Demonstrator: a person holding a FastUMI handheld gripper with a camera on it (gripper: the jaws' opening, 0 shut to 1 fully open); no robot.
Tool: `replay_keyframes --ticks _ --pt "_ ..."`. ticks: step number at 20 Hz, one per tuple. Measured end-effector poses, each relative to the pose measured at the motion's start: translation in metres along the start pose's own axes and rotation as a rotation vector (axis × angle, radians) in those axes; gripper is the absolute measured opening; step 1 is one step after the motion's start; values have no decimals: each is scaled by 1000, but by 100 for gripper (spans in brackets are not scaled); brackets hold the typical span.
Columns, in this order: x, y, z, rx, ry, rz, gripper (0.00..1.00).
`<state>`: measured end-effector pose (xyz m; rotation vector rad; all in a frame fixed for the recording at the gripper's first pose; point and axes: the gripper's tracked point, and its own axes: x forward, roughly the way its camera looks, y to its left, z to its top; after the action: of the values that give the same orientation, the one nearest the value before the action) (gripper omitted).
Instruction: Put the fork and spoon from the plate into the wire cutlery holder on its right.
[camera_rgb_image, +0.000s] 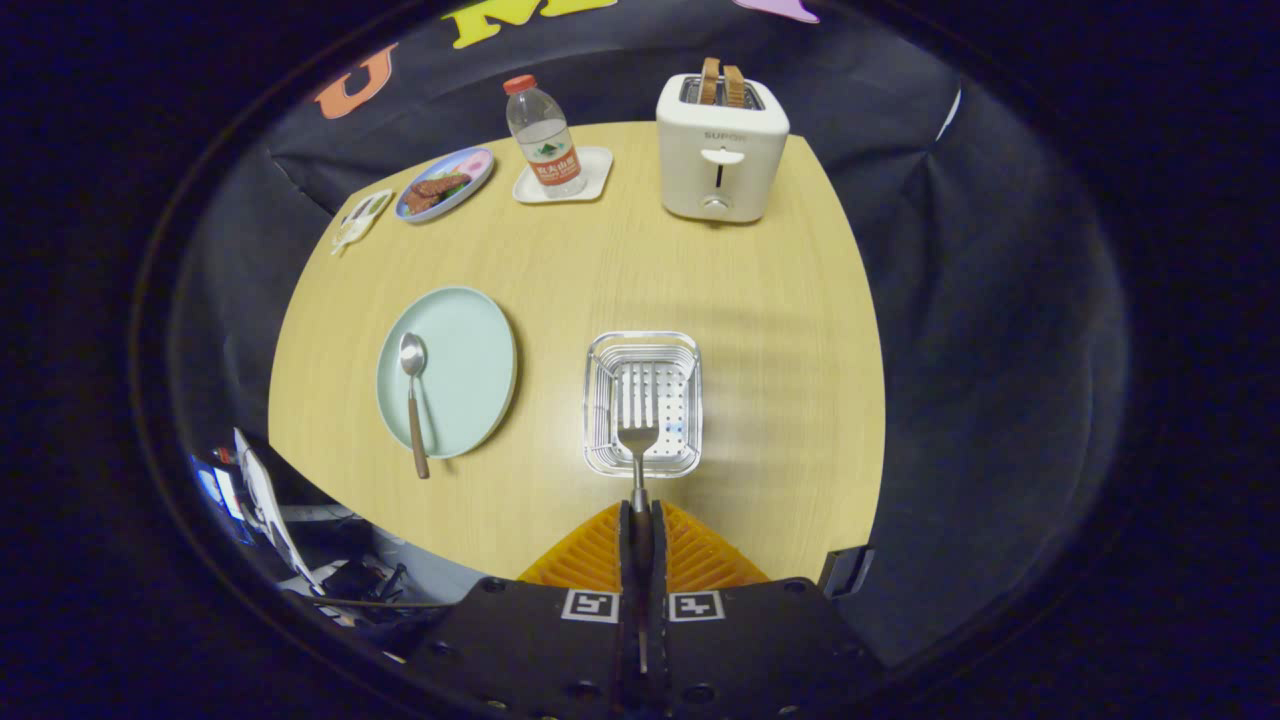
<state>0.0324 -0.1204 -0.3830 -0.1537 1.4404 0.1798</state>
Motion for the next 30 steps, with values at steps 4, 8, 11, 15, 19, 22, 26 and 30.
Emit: replay_keyframes --ticks 4,8,11,15,19,22,26,30 --pt "6 -1 2 -10 87 -22 4" --pt "7 3 3 -33 151 -34 4" --pt "8 5 11 -49 166 -53 8" --pt "8 -2 27 -73 154 -108 8" --pt "7 2 36 -99 125 -126 11" --pt "4 9 41 -116 90 -123 25" --pt "1 26 40 -115 50 -96 47" --pt "2 55 39 -123 4 -52 85"
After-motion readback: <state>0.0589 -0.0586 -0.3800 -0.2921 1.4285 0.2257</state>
